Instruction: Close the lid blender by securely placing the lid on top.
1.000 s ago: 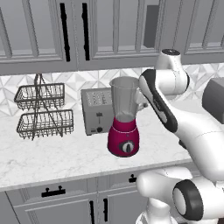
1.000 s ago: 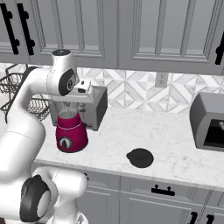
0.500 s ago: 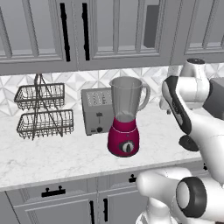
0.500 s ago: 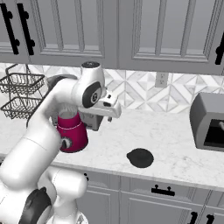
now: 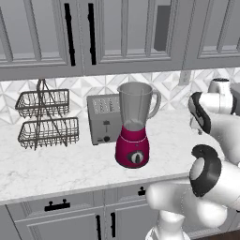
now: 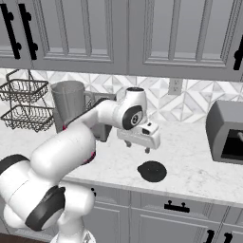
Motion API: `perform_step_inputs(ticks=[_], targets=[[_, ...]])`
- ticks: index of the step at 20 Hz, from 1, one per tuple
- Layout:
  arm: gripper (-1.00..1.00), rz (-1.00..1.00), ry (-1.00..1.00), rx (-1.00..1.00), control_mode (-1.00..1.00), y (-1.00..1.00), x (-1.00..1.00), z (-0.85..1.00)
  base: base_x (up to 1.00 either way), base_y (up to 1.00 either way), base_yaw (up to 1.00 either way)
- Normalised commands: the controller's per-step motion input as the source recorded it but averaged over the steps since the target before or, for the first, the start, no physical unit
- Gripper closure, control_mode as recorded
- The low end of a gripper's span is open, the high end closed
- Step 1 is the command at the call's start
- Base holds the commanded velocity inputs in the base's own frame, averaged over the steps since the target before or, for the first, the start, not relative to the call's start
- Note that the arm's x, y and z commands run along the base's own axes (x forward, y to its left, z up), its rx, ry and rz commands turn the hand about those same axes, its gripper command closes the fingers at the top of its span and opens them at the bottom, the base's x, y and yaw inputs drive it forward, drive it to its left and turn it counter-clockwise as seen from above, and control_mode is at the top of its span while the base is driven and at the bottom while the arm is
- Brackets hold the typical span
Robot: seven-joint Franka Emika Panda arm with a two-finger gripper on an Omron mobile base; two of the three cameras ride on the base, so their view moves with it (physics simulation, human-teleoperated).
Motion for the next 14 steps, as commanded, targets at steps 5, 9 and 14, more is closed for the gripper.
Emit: perform_step_inputs(ticks=[5, 9, 14], targets=[[-1.00, -0.11, 0.11, 0.05, -1.00, -0.64, 0.02, -0.68, 0.00, 0.00, 0.00], [-1.00, -0.01, 0.00, 0.08, -1.00, -0.07, 0.06, -0.27, 0.00, 0.00, 0.00], [-1.00, 0.00, 0.00, 0.04, -1.00, 0.00, 0.11, -0.39, 0.00, 0.00, 0.00]])
